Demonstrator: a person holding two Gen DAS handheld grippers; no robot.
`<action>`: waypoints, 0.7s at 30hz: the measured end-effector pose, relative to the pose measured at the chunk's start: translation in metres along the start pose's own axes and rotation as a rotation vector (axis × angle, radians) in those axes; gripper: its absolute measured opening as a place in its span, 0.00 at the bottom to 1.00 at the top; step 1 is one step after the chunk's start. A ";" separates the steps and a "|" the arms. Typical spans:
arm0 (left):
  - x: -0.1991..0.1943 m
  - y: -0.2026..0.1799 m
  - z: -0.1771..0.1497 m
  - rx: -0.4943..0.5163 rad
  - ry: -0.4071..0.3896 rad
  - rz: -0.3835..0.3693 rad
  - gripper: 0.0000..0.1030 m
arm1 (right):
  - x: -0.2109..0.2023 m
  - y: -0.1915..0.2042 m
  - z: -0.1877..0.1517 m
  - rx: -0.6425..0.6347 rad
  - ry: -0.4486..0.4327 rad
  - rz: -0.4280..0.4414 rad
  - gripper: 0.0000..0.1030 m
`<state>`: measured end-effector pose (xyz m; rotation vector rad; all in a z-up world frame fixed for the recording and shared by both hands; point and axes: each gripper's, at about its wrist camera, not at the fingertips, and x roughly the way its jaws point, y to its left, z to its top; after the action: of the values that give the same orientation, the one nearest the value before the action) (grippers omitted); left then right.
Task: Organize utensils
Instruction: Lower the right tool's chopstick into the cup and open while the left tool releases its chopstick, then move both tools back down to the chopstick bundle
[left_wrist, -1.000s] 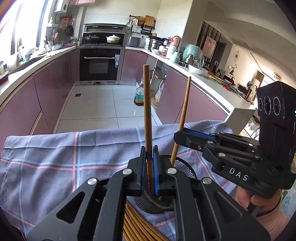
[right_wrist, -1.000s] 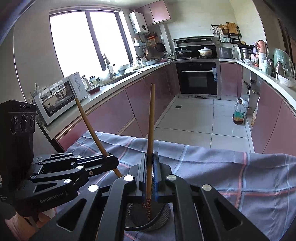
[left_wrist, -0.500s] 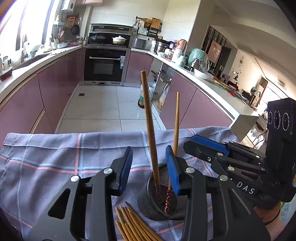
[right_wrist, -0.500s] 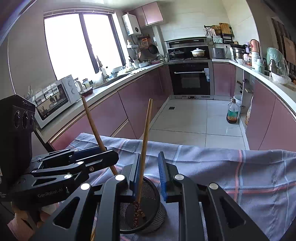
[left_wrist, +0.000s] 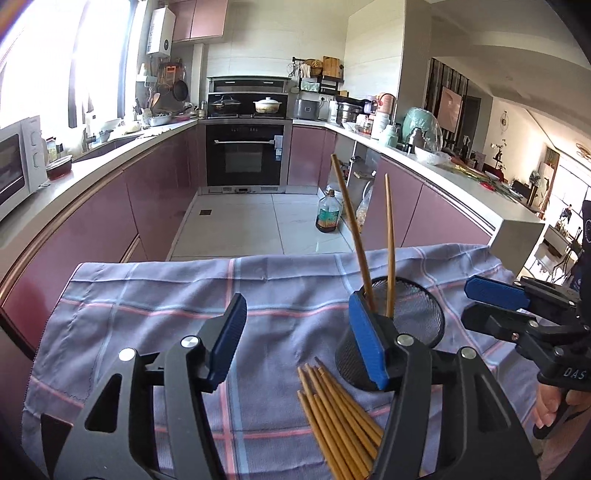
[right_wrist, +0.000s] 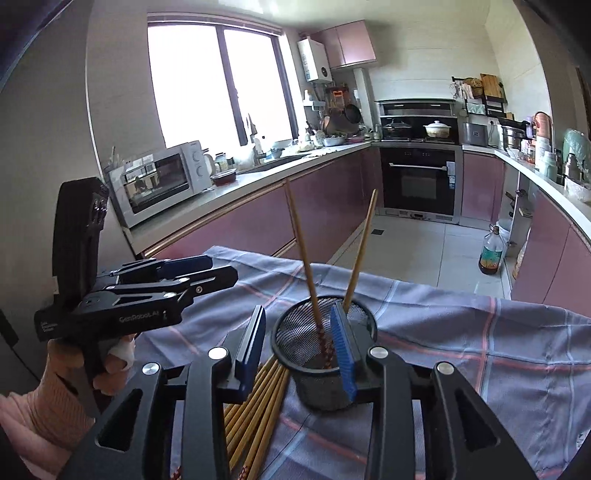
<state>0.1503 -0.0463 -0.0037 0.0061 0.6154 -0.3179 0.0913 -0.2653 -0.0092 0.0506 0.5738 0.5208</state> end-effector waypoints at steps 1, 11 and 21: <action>-0.002 0.002 -0.007 0.003 0.006 0.006 0.56 | 0.000 0.004 -0.007 -0.012 0.017 0.013 0.33; 0.003 0.012 -0.079 0.011 0.146 0.009 0.56 | 0.031 0.016 -0.066 -0.007 0.222 0.022 0.33; 0.012 0.002 -0.120 0.003 0.235 -0.032 0.56 | 0.045 0.020 -0.084 0.020 0.285 0.021 0.33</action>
<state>0.0921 -0.0356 -0.1092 0.0373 0.8482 -0.3515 0.0699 -0.2337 -0.0989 0.0013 0.8579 0.5461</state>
